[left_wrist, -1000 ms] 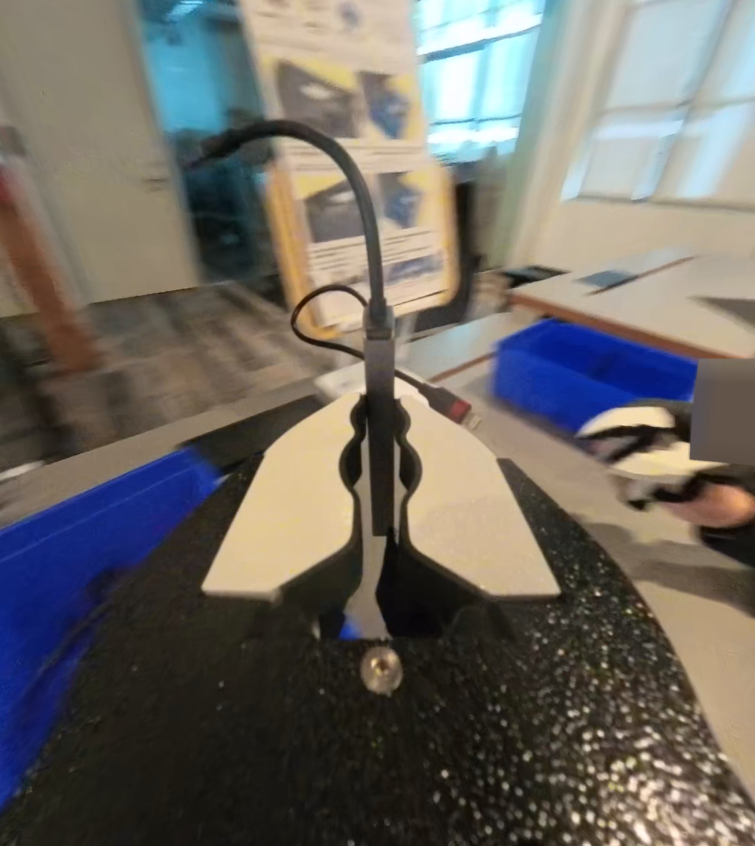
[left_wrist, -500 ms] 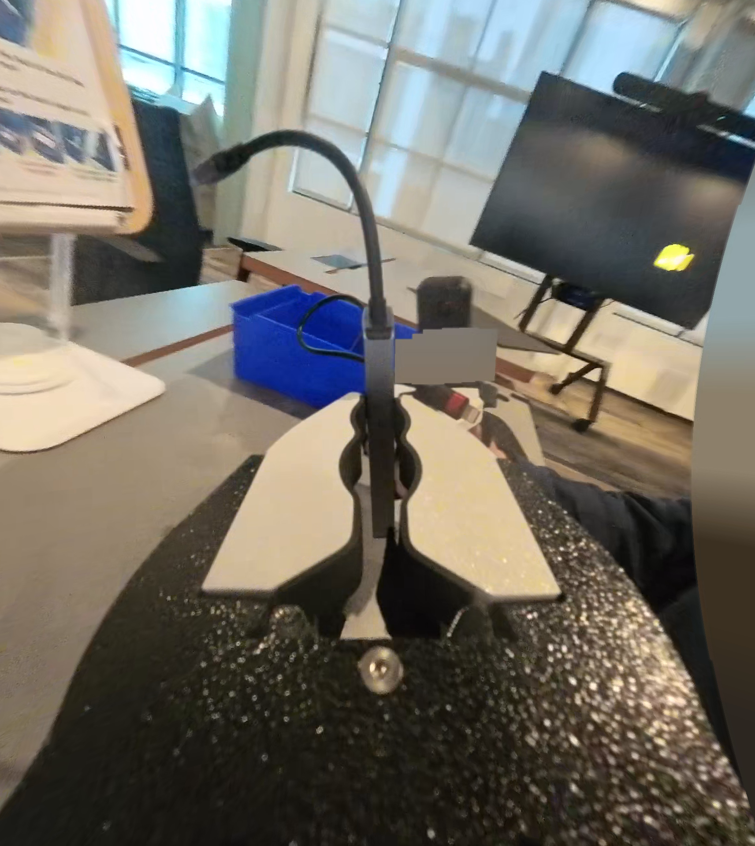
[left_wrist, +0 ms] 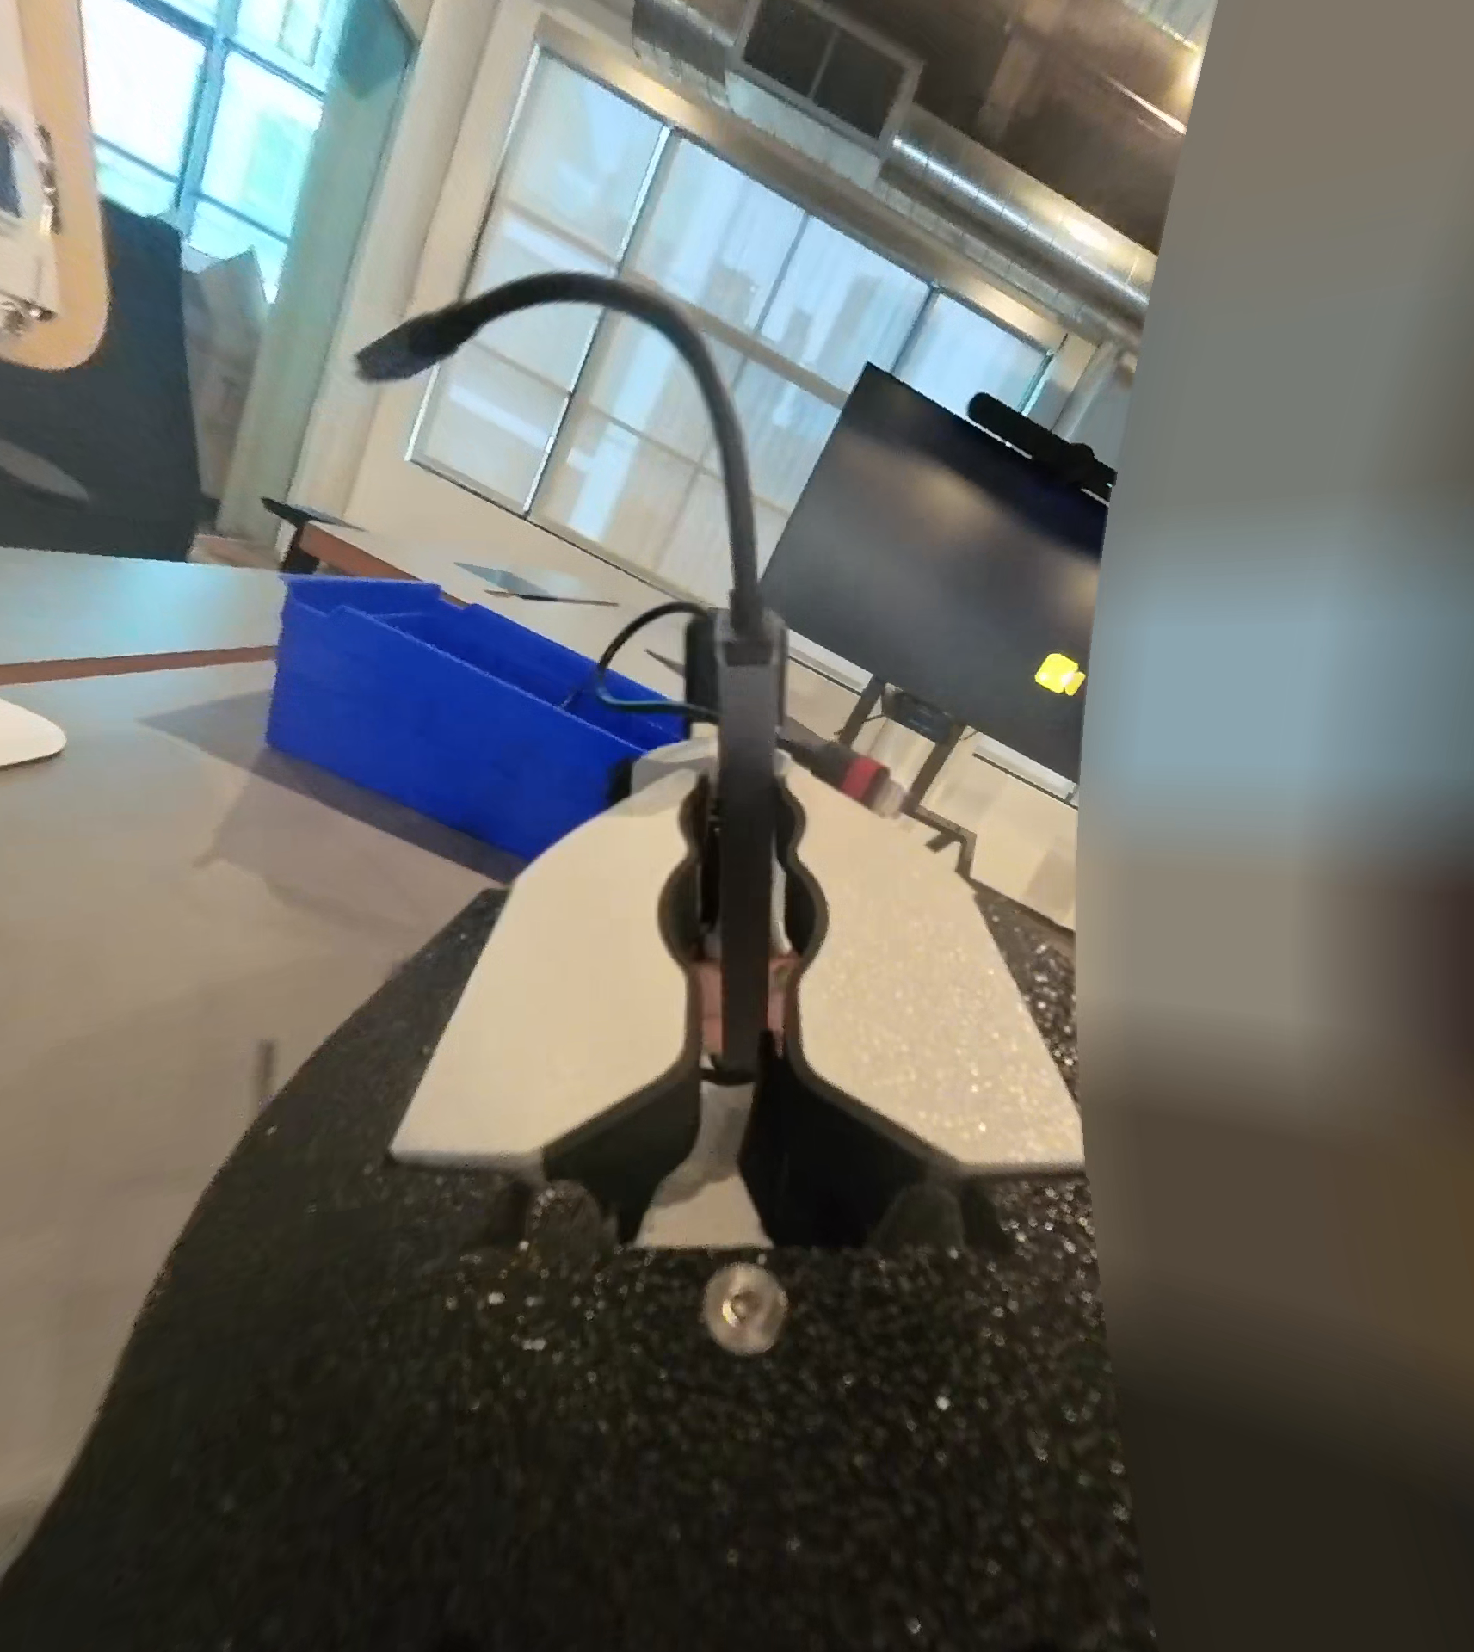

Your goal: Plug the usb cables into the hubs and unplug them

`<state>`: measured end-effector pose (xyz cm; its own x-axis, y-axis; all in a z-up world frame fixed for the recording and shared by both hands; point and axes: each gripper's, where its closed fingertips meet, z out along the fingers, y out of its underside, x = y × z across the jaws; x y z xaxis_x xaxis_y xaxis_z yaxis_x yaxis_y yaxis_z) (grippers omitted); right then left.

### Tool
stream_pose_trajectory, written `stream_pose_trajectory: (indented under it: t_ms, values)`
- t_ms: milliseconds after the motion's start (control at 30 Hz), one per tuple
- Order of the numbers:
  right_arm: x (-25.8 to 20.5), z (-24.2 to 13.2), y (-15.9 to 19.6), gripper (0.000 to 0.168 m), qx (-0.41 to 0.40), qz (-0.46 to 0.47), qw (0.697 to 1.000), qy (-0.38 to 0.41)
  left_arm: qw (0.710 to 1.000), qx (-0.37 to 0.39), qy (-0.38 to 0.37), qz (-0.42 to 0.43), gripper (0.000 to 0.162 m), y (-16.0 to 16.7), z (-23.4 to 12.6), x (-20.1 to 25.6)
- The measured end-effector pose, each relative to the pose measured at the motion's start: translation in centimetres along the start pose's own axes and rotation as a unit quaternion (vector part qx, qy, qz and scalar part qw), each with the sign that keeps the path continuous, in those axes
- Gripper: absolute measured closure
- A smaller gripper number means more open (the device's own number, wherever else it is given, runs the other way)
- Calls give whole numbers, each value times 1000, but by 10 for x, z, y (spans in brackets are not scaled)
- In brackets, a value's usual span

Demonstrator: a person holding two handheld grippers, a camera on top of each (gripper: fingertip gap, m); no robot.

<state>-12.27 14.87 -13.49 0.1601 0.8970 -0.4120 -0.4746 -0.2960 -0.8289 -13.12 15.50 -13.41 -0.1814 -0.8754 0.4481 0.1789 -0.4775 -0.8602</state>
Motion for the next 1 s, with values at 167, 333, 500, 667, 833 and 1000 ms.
stream_pose_trajectory:
  t_ms: [167, 333, 500, 667, 833, 1000]
  values:
    - [2, 7, 8, 161, -13, -12, 1000, 21, 1000, -7, -5, 5, 150, 7, 5, -2]
    - [-7, 9, 9, 161, -12, 36, 999, -30, 999, -28, 37, -1, 150, 8, 2, 10]
    - [5, 9, 9, 161, -24, -29, 998, 50, 1000, -20, -15, 13, 150, 8, 1, -4]
    - [-10, 12, 14, 161, -55, -5, 998, -3, 998, -31, 56, -11, 150, 10, -4, 12]
    - [-7, 10, 11, 161, -117, -132, 980, 89, 999, -6, 46, -18, 150, 8, -1, 8]
    - [-21, 11, 10, 161, -97, -37, 995, 6, 995, -5, 97, -12, 150, 9, -1, 24]
